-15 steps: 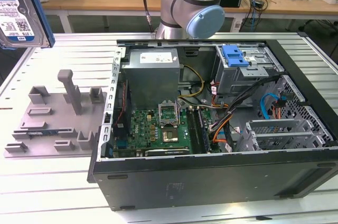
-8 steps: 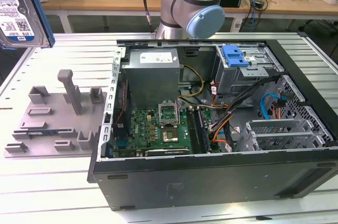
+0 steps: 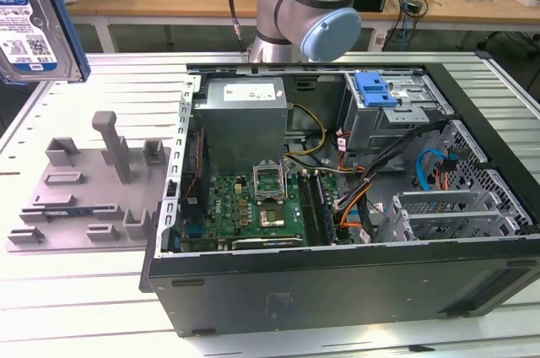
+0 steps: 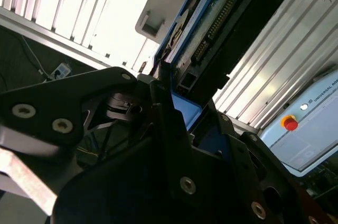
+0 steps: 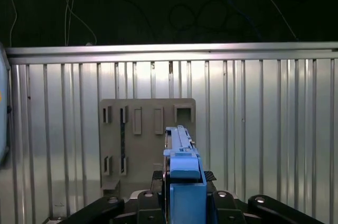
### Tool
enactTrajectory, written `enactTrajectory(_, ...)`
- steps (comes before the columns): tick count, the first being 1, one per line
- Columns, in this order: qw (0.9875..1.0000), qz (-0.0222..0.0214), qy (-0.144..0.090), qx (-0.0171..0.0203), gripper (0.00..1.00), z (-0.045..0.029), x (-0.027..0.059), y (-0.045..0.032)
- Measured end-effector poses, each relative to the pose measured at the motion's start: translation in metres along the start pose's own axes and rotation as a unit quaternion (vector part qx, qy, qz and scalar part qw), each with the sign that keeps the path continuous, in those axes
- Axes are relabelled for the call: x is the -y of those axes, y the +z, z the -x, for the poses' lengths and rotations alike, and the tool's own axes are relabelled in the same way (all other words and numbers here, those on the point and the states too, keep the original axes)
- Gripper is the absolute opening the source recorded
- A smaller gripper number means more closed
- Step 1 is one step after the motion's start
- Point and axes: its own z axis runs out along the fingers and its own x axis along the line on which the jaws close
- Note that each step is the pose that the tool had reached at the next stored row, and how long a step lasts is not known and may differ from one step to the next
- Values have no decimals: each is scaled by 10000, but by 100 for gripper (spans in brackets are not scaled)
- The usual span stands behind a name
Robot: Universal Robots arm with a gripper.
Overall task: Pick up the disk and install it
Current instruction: 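Pick up the disk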
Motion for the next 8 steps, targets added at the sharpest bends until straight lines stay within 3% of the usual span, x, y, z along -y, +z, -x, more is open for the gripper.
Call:
enactTrajectory(2, 10000, 0, -1, 0, 36, -48, 64, 1)
enactTrajectory(5, 10000, 1, 0, 0, 36, -184, 255, 5)
enactTrajectory(8, 10000, 9, -1, -1, 36, -297, 374, 7)
